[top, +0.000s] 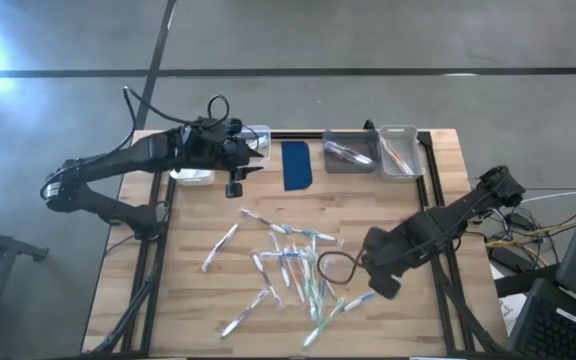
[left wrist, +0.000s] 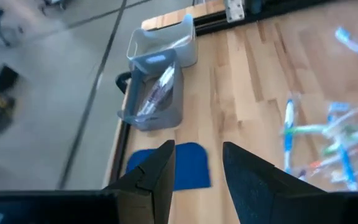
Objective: Pick & Place Toothbrushes
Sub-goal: Put the blue toothbrush into the white bin
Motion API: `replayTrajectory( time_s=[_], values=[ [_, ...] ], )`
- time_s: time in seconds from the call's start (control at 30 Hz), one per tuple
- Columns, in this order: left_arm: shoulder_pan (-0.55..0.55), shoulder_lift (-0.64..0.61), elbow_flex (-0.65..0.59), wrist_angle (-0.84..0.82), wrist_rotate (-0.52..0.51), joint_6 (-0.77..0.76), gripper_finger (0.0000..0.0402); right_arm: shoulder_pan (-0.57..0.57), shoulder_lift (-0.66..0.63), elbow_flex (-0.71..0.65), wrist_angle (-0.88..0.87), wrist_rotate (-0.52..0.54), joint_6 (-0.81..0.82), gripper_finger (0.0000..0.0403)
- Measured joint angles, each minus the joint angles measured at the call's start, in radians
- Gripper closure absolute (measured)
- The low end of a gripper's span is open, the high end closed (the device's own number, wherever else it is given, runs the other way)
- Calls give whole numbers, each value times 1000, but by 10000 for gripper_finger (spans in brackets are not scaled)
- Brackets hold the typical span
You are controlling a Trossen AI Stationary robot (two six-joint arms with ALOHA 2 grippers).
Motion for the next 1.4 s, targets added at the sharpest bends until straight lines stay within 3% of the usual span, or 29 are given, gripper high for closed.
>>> replayTrajectory(
  time_s=[0.2, 0.43, 0.57, 0.67, 0.87, 1.1, 1.4],
  values=[
    [0, 0, 0, 0, 0, -293, 262, 1, 6, -29, -19, -6, -508, 387],
    [0, 4, 0, 0, 0, -577, 262, -3, -8, -132, -15, 52, -723, 316],
    [0, 8, 0, 4, -2, -631, 262, -6, -36, -233, 36, 51, -774, 268],
    [0, 9, 0, 3, -19, -634, 262, -6, -77, -321, 168, 50, -793, 240],
    [0, 9, 0, 3, -41, -672, 262, -5, -121, -450, 335, 45, -796, 207],
    [-1, 16, -1, 4, -41, -679, 262, 24, -115, -534, 450, -2, -821, 201],
    [-1, 56, -1, -1, -41, -681, 262, 84, -114, -630, 592, -5, -815, 224]
  ],
)
